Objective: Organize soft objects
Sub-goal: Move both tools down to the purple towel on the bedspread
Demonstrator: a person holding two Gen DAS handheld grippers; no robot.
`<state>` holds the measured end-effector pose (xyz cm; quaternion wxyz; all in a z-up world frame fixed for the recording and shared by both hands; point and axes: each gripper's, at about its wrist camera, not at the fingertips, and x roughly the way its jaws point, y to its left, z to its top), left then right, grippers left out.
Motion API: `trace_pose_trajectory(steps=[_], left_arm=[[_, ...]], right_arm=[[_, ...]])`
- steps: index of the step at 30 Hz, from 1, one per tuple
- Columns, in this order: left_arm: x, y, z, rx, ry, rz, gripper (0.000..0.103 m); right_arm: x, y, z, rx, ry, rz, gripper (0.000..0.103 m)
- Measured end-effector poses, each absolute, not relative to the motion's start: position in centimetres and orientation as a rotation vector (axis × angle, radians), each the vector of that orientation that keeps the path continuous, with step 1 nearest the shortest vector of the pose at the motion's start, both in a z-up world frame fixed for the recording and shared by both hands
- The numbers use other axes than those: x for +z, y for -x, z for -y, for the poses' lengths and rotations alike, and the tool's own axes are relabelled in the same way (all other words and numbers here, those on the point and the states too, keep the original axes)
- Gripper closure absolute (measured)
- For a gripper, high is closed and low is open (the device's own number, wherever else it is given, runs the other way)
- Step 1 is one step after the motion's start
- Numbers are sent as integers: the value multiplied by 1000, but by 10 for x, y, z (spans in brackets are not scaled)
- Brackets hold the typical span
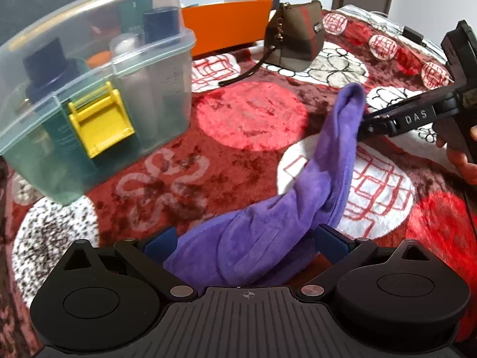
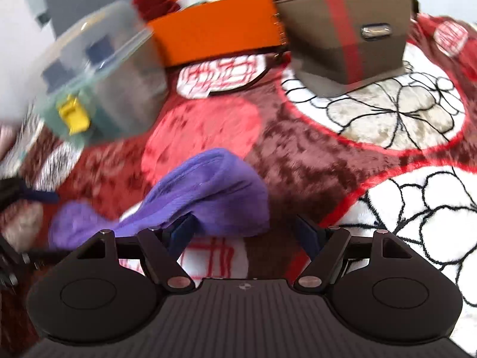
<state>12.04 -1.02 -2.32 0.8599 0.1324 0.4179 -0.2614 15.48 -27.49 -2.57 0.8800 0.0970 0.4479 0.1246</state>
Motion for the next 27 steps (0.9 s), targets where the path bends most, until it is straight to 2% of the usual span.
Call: trace_pose_trajectory(steps=[4,10,12,13,14,17,19,24,25,26,27], left_arm=[[-28,-123,14,-588,-277,-885,0],[-32,-125,18,-602,-262,-898,0],[-30,-121,18,-616,-265,-892,0],[-30,-120,19,-623,-267,-892,0],[-30,-119,19,-632,-270,-894,0],[-33,-121,23,-636,-278,-900,0],[-37,-124,26,-643,-272,-915,0],[-41,-135,25,-594,-272,-920,0],[-38,-137,23,-580,-273,-909,0],[-36,-139,19,-555,-279,-892,0],[-33,-144,16,-527,-281,-883,0]], right_arm=[[-23,-149,279,254,-203,-921,17],[-23,-147,280,249,-208,-920,19],[-21,-151,275,258,-203,-914,24],[-20,-154,272,265,-200,-909,31],[-19,-157,268,273,-199,-905,43],[-17,-170,259,254,-207,-886,60],[-17,-181,257,216,-226,-883,68],[-17,-191,268,178,-320,-888,66],[-16,-189,270,181,-311,-885,61],[-15,-186,271,186,-303,-879,48],[-13,-182,273,194,-297,-874,40]])
